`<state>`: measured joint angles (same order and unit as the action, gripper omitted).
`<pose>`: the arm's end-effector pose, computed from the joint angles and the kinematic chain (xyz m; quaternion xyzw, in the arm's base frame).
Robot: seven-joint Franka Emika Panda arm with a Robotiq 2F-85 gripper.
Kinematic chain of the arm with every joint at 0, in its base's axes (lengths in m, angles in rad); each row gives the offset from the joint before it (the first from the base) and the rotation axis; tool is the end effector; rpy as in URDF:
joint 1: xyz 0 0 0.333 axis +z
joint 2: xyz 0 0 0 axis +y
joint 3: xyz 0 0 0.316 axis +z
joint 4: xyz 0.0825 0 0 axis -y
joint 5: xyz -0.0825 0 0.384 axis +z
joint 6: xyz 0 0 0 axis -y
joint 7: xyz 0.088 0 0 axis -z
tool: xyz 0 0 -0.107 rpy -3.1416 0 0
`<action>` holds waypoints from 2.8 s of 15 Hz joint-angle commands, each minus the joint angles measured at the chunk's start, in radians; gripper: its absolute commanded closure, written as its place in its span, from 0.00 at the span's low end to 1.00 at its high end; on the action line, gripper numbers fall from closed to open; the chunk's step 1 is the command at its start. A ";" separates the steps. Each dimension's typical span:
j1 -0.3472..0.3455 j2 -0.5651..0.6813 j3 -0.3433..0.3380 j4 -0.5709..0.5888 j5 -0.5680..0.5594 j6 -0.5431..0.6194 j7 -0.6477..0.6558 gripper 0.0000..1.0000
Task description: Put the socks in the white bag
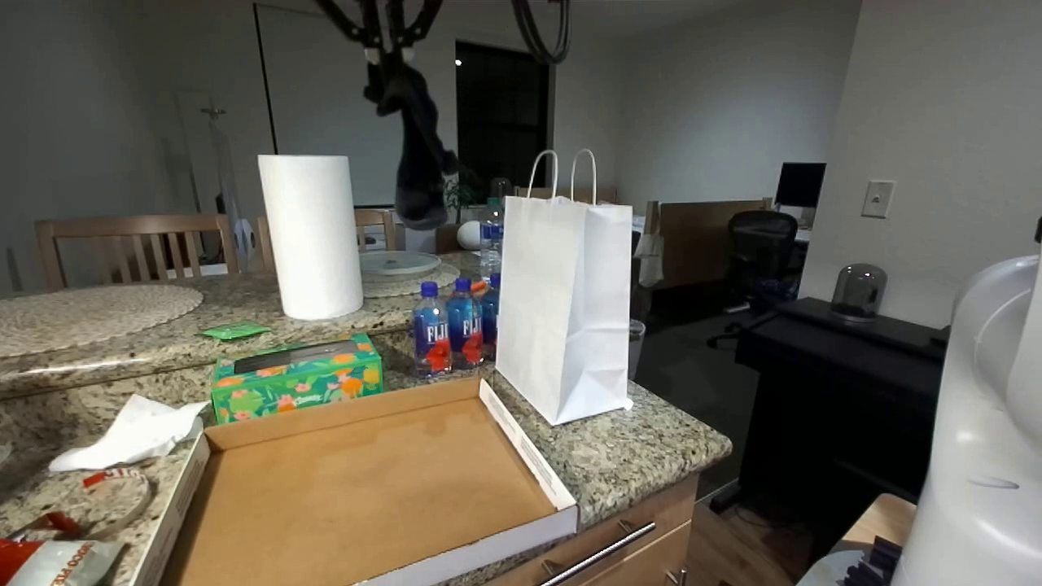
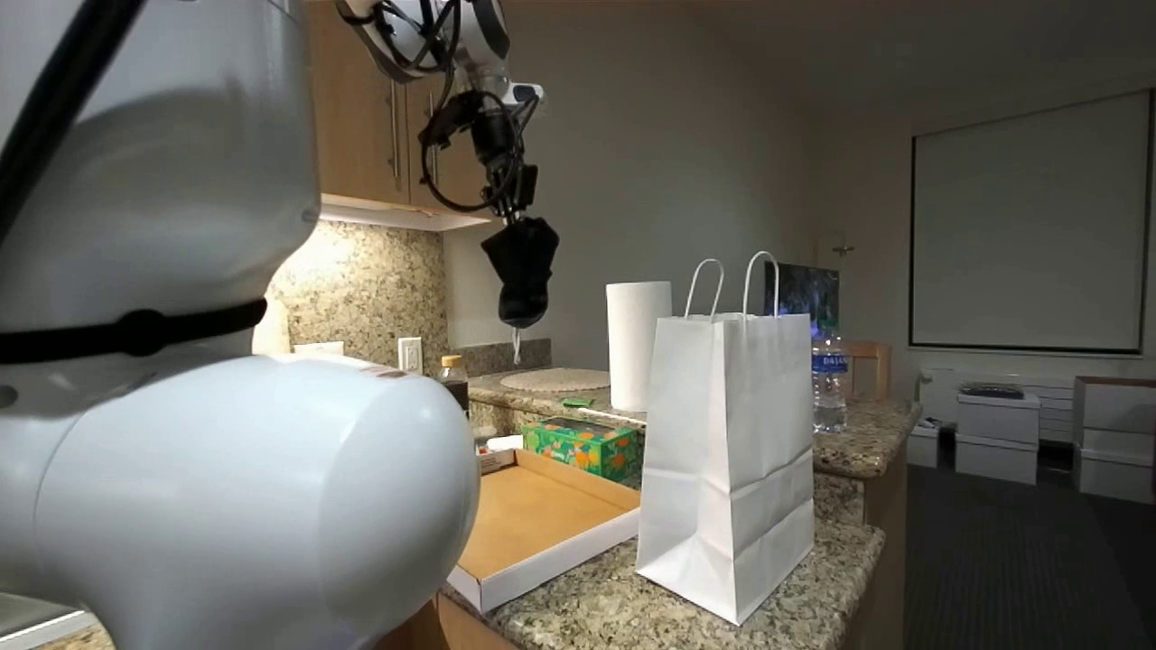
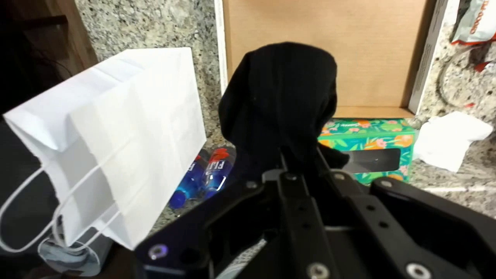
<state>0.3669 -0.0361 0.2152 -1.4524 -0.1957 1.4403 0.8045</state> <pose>0.4524 0.2736 0.6895 0.9871 -0.1242 0.0732 0.0699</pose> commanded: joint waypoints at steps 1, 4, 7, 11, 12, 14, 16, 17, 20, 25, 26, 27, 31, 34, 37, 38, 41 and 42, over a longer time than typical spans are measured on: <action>-0.096 -0.093 -0.013 -0.025 0.015 -0.039 0.005 0.92; -0.130 -0.074 0.003 0.007 0.005 -0.040 -0.004 0.90; -0.145 -0.086 -0.003 0.004 0.007 -0.042 -0.005 0.90; -0.143 -0.086 0.001 0.000 0.007 -0.042 -0.005 0.90; -0.143 -0.086 0.001 0.000 0.007 -0.042 -0.005 0.90; -0.156 -0.058 -0.009 0.052 0.016 -0.052 0.020 0.92; -0.179 -0.043 -0.024 0.100 0.030 -0.063 0.065 0.92; -0.192 -0.037 -0.032 0.122 0.032 -0.066 0.091 0.92; -0.237 -0.020 -0.063 0.200 0.022 -0.066 0.173 0.92; -0.307 0.034 -0.173 0.283 0.111 -0.061 0.260 0.92; -0.321 0.038 -0.193 0.282 0.131 -0.057 0.279 0.92; -0.336 0.041 -0.212 0.282 0.150 -0.057 0.302 0.92; -0.382 0.033 -0.276 0.266 0.213 -0.058 0.411 0.92; -0.404 0.008 -0.314 0.250 0.256 -0.047 0.509 0.92; -0.413 -0.001 -0.338 0.229 0.291 -0.028 0.635 0.92; -0.414 -0.001 -0.343 0.217 0.303 -0.020 0.681 0.92; -0.410 -0.013 -0.354 0.156 0.308 0.022 0.823 0.92; -0.411 -0.021 -0.357 0.134 0.291 0.035 0.868 0.92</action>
<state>-0.0378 -0.0162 -0.1377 -1.2256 0.0921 1.4190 1.5425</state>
